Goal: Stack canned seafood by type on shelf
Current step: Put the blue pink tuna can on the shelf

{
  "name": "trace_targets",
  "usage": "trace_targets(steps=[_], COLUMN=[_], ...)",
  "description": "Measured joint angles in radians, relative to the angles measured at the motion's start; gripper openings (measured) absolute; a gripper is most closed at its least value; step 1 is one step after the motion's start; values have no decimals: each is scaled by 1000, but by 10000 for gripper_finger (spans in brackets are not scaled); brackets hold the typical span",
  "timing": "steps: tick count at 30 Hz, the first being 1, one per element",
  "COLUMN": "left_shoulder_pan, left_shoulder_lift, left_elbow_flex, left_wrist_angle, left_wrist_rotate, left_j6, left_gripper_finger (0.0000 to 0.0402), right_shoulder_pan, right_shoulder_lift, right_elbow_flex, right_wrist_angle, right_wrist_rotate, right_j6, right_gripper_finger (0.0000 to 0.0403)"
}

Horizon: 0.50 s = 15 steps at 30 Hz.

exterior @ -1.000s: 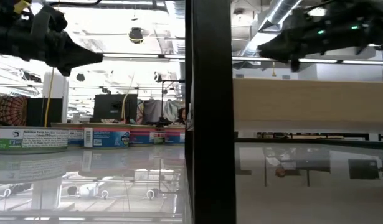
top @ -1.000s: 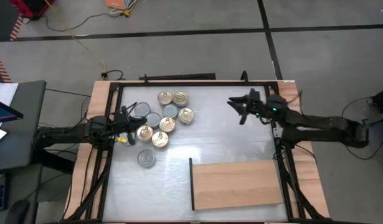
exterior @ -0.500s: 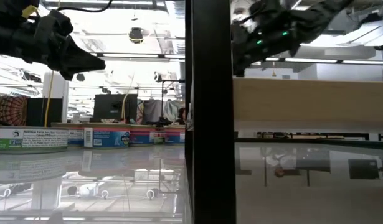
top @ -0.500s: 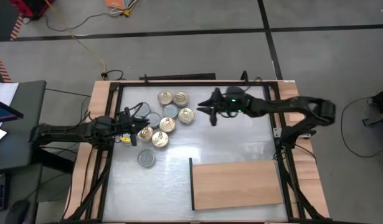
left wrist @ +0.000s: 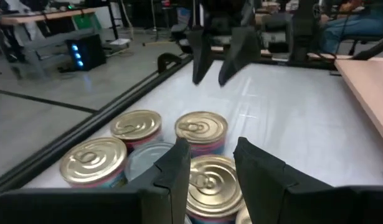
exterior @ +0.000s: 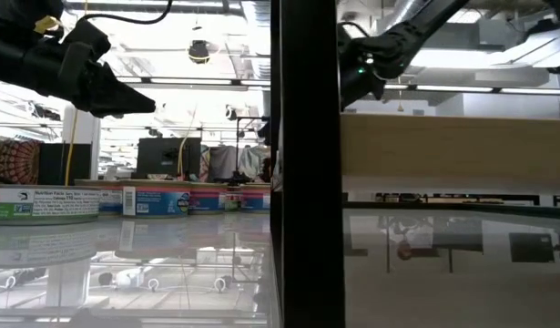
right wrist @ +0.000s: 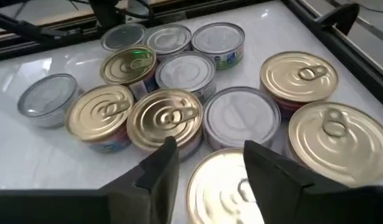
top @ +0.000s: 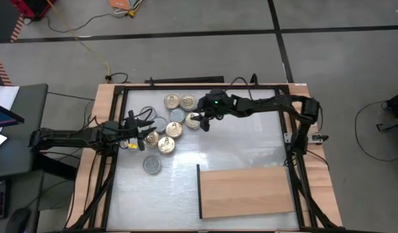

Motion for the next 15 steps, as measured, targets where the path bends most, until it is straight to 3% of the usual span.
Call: trace_targets(steps=[6, 15], left_shoulder_pan=[0, 0], left_shoulder_lift=[4, 3], left_elbow_flex=[0, 0], left_wrist_angle=[-14, -45], left_wrist_rotate=[3, 15], left_j6=[-7, -11], left_gripper_finger=[120, 120], right_shoulder_pan=[1, -59], right_shoulder_lift=[61, 76], right_elbow_flex=[78, 80], right_wrist_angle=[-202, -290], right_wrist_rotate=[79, 87], right_j6=[-44, 54], right_gripper_finger=[216, 159])
